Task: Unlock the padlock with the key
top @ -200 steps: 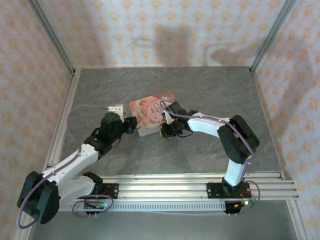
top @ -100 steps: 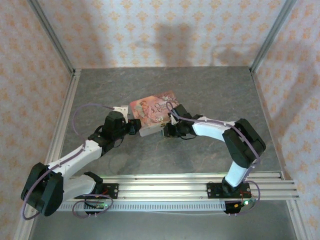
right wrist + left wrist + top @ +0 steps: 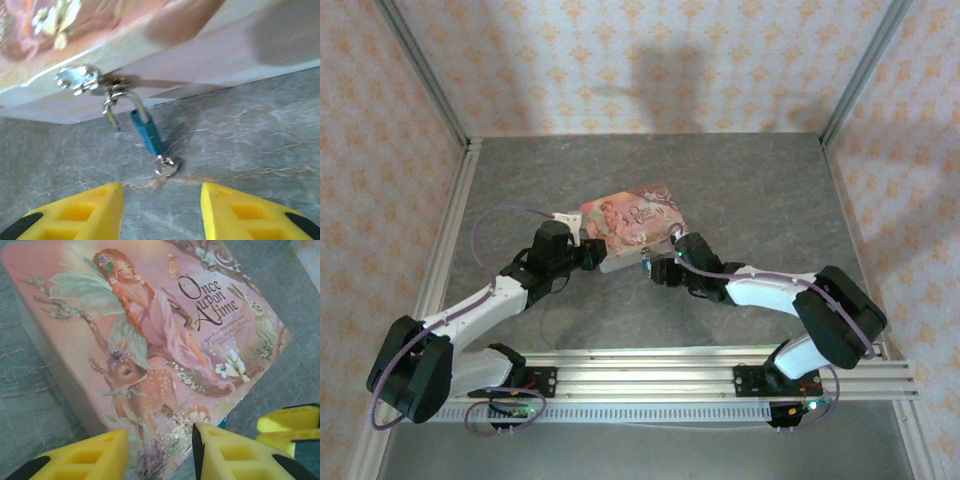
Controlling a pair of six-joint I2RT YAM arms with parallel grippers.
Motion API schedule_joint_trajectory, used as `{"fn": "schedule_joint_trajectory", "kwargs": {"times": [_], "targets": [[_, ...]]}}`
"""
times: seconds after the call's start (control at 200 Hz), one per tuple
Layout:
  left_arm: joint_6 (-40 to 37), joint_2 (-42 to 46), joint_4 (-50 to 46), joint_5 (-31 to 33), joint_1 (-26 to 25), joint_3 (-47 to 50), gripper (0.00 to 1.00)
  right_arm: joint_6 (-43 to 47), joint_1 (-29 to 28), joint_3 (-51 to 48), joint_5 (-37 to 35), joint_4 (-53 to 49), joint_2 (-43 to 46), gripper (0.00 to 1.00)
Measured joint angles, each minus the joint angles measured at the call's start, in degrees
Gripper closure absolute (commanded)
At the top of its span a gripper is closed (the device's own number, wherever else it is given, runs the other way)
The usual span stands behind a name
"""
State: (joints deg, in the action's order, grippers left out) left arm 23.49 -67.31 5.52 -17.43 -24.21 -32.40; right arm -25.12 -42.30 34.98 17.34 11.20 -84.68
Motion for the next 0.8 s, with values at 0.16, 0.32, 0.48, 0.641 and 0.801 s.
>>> {"fn": "schedule_joint_trajectory", "kwargs": {"times": [0.16,0.32,0.48,0.641,0.801], "targets": [[-0.6,-0.6,0.3,-0.9,0.0,-1.2,0.61,0.7,-0.4,-5.9,0.0,12.5,-1.9,0.59],[-0.9,-0.6,0.5,-1.8,0.0,-1.3,0.61,3.8,-0.4,-7.8,0.2,19.0,-4.7,0.6],[-0.9,-0.6,0.5,-1.9,0.0,-1.3,0.61,6.6,-0.4,-8.1,0.1,25.0,-8.1,0.6],[-0.9,-0.6,0.5,-2.1,0.0,-1.3,0.61,8.6,-0.4,-8.1,-0.9,27.2,-10.4,0.64],[-0.9,-1.2,0.5,-2.1,0.0,-1.9,0.61,10.2,-0.8,-8.0,-2.2,28.8,-11.4,0.64]]}}
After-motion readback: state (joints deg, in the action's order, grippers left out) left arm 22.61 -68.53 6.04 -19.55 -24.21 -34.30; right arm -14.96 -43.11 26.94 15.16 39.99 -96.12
